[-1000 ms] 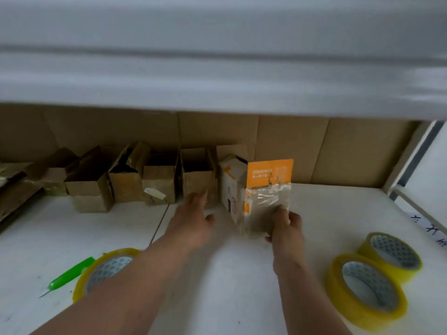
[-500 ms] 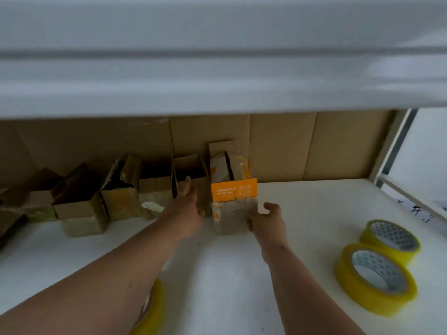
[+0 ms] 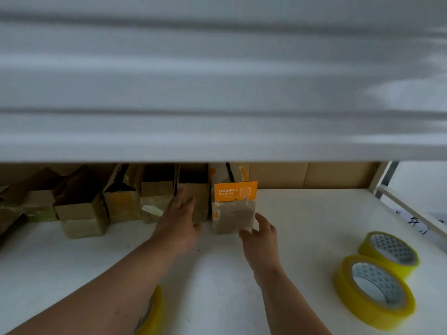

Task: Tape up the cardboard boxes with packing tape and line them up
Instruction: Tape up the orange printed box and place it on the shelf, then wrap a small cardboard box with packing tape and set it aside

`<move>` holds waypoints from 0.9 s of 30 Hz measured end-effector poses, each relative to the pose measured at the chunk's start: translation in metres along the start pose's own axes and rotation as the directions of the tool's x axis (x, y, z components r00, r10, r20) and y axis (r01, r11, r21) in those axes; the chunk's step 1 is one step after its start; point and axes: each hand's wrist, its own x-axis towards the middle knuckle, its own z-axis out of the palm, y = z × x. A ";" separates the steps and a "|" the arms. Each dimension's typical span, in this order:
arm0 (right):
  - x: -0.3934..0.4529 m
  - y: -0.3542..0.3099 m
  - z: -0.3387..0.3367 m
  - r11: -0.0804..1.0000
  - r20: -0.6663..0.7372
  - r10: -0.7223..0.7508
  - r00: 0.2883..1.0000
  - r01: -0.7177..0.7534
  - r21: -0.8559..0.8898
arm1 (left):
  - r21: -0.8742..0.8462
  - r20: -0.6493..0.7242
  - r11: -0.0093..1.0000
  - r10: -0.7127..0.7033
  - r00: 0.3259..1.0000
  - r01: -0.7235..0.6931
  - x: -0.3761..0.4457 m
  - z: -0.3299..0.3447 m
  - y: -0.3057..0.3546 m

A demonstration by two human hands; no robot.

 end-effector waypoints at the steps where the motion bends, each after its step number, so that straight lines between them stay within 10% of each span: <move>1: -0.003 0.001 0.000 1.000 0.006 0.005 1.000 -0.005 -0.016 | 0.013 0.010 1.000 -0.012 1.000 0.012 -0.005 0.000 0.002; 13: -0.047 -0.015 0.028 0.834 0.171 -0.153 0.973 0.220 -0.505 | 0.194 -0.023 0.962 -0.192 0.981 0.193 -0.090 -0.033 -0.005; 27: -0.155 -0.060 0.113 0.647 0.344 -0.310 0.886 0.462 -0.607 | 0.358 -0.048 0.912 -0.195 0.980 0.199 -0.187 -0.095 -0.114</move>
